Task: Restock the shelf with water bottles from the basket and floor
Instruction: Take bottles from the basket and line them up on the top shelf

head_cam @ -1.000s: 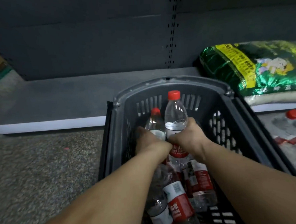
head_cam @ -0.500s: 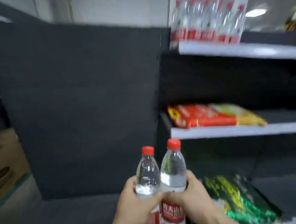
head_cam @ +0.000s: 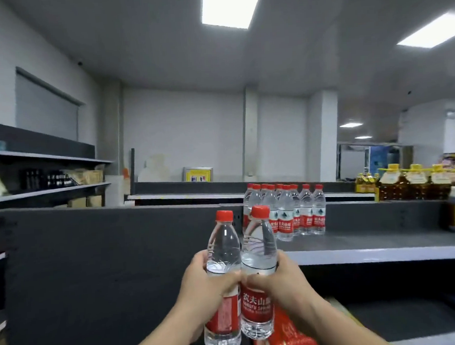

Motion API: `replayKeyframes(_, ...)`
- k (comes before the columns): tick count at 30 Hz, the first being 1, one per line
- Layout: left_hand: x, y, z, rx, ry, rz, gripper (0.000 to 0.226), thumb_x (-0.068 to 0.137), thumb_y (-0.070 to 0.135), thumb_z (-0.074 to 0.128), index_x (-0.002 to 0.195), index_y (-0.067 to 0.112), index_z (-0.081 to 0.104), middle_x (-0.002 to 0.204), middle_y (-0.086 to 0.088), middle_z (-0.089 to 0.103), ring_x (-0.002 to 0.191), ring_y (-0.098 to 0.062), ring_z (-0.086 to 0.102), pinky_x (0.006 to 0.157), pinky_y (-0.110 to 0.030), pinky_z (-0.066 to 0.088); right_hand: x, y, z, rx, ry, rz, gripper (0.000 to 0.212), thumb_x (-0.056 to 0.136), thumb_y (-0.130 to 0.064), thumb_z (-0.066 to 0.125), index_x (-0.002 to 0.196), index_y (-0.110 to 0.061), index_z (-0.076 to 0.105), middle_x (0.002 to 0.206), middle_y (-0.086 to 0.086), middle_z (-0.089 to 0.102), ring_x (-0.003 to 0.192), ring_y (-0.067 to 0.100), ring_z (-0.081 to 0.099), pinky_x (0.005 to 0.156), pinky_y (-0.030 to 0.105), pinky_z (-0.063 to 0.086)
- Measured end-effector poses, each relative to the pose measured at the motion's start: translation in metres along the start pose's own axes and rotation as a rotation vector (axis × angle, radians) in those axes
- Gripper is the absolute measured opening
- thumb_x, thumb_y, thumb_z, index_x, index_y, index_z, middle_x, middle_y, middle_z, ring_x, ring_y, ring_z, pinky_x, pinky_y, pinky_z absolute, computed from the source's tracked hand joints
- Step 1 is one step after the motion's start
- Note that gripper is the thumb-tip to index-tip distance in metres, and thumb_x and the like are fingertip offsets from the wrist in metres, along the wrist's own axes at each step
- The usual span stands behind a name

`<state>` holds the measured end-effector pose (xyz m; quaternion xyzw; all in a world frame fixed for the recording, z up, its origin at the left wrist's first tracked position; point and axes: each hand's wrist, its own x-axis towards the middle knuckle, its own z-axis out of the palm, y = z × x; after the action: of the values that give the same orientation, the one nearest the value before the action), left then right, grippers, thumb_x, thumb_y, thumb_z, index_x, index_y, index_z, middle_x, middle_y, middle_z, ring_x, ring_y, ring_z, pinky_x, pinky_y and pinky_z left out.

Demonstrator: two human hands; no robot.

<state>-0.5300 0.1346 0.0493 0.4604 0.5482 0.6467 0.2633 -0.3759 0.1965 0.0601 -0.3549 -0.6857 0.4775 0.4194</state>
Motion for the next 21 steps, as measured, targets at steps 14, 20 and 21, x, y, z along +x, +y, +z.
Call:
replayKeyframes(14, 0.126, 0.060, 0.122, -0.028, -0.140, 0.110, 0.048, 0.055, 0.031, 0.089, 0.094, 0.032, 0.062, 0.090, 0.005, 0.075, 0.078, -0.016, 0.074, 0.073, -0.038, 0.059, 0.103, -0.043, -0.126, -0.084, 0.154, -0.097, 0.035, 0.069, -0.005, 0.083, 0.097, -0.021, 0.067, 0.086, -0.002, 0.079, 0.078, 0.017, 0.076, 0.075, 0.036, 0.058)
replayKeyframes(20, 0.217, 0.041, 0.241, 0.017, -0.074, 0.141, 0.067, 0.057, 0.036, 0.089, 0.116, 0.026, 0.059, 0.109, 0.001, 0.070, 0.095, -0.022, 0.068, 0.086, -0.046, 0.055, 0.204, -0.012, -0.234, -0.146, 0.124, -0.159, 0.032, 0.068, -0.005, 0.084, 0.085, -0.027, 0.069, 0.080, -0.009, 0.078, 0.072, 0.008, 0.074, 0.063, 0.023, 0.054)
replayKeyframes(21, 0.234, 0.036, 0.261, 0.028, -0.057, 0.140, 0.059, 0.059, 0.034, 0.089, 0.110, 0.029, 0.060, 0.105, 0.004, 0.070, 0.092, -0.019, 0.067, 0.083, -0.043, 0.056, 0.224, -0.005, -0.251, -0.153, 0.118, -0.160, 0.032, 0.067, -0.006, 0.084, 0.085, -0.028, 0.069, 0.082, -0.008, 0.078, 0.074, 0.008, 0.075, 0.066, 0.025, 0.055)
